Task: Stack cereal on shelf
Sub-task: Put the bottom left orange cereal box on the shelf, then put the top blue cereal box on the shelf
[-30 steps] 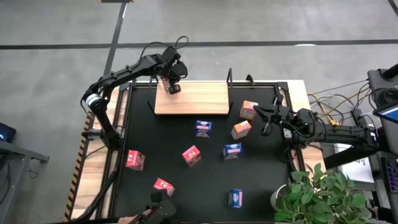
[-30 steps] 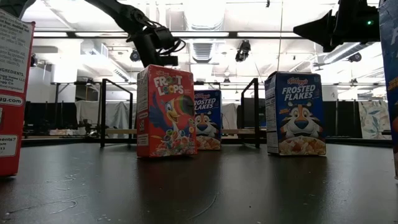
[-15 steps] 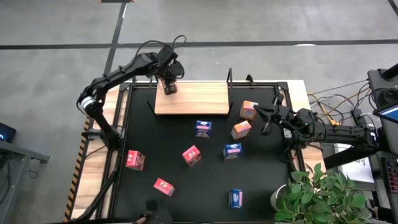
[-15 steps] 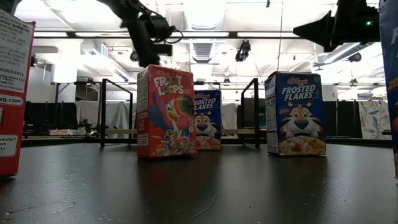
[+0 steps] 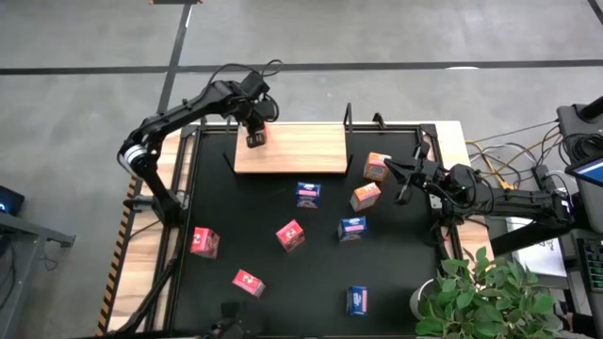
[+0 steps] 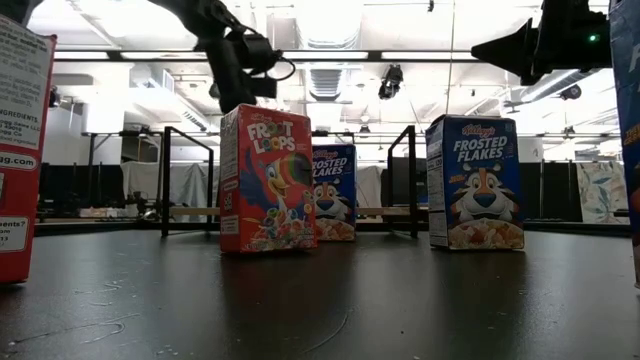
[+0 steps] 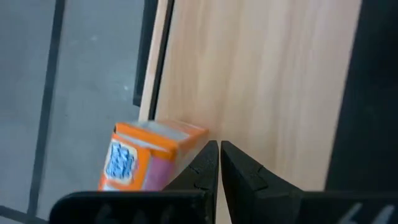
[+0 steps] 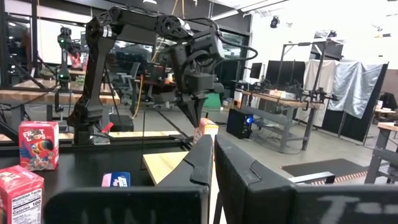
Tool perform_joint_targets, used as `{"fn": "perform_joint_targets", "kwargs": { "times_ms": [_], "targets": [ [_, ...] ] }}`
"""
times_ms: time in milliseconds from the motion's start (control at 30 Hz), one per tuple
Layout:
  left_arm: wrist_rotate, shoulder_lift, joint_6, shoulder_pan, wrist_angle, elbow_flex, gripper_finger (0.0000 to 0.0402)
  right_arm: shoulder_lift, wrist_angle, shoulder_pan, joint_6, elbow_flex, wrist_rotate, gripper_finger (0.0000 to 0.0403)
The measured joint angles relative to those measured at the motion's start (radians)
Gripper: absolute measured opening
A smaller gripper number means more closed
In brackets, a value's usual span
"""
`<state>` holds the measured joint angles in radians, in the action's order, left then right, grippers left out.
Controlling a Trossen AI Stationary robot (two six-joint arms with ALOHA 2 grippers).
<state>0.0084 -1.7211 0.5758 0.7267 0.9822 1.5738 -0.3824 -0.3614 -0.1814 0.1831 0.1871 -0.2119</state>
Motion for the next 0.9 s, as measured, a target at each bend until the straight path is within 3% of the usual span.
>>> {"fn": "perform_joint_targets", "kwargs": {
  "times_ms": [233, 700, 900],
  "targets": [
    [-0.102, -0.050, 0.006, 0.003, -0.014, 0.000, 0.0001, 0.000, 0.006, 0.000, 0.011, 0.000, 0.000, 0.0009],
    [-0.105, -0.063, 0.006, 0.004, -0.023, -0.001, 0.0001, 0.000, 0.009, 0.000, 0.011, 0.000, 0.000, 0.0009],
    [-0.070, 0.000, -0.046, -0.037, 0.008, 0.026, 0.0001, 0.000, 0.009, 0.000, 0.011, 0.000, 0.000, 0.0009]
  ]
}}
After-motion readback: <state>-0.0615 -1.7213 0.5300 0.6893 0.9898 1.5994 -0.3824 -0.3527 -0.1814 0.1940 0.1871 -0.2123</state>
